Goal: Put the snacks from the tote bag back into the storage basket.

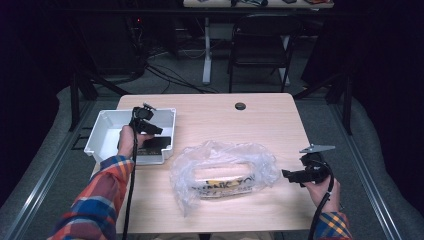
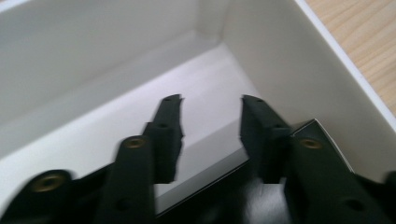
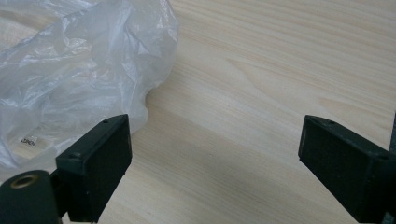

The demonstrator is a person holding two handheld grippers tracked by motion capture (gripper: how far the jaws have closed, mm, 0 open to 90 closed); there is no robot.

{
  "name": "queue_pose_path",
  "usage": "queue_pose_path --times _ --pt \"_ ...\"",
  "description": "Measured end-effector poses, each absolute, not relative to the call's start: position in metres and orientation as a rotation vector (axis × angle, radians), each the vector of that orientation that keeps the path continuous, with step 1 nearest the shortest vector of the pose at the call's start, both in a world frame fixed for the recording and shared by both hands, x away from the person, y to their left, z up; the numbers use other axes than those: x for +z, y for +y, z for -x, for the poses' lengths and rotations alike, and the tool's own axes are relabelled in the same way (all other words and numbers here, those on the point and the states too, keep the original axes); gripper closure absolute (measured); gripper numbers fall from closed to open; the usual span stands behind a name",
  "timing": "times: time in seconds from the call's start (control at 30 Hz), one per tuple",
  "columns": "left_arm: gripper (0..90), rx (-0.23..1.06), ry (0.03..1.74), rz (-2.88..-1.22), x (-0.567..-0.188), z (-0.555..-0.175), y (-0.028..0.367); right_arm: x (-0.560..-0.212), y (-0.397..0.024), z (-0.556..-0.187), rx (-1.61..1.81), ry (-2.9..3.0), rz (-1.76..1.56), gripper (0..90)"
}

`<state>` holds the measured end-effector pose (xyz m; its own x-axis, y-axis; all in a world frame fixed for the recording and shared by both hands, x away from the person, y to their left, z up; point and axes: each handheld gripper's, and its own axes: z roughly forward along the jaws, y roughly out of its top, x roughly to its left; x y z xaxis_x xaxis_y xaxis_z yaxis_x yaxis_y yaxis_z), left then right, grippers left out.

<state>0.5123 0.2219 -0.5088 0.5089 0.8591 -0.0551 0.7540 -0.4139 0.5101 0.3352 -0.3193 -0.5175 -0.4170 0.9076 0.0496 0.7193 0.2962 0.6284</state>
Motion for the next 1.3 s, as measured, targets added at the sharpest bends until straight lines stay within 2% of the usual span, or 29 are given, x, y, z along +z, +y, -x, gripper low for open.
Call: queue_pose_path --times 0.23,0.47,0.83,1.3 --pt "29.6 0.332 1.313 -2.217 -0.486 -0.496 0.236 -0.517 -0.319 -0.335 0.848 2.246 -1.473 9.0" --pt "16.5 0.353 1.281 -2.217 -0.46 -0.47 0.246 -0.517 -0.318 -0.334 0.841 2.252 -1.472 9.0" --pt "15.4 0.429 1.18 -2.248 -0.435 -0.414 0.248 -0.517 -0.318 -0.335 0.835 2.258 -1.468 9.0" --pt "15.1 0.437 1.169 -2.236 -0.438 -0.354 0.259 -0.516 -0.318 -0.334 0.828 2.249 -1.463 9.0"
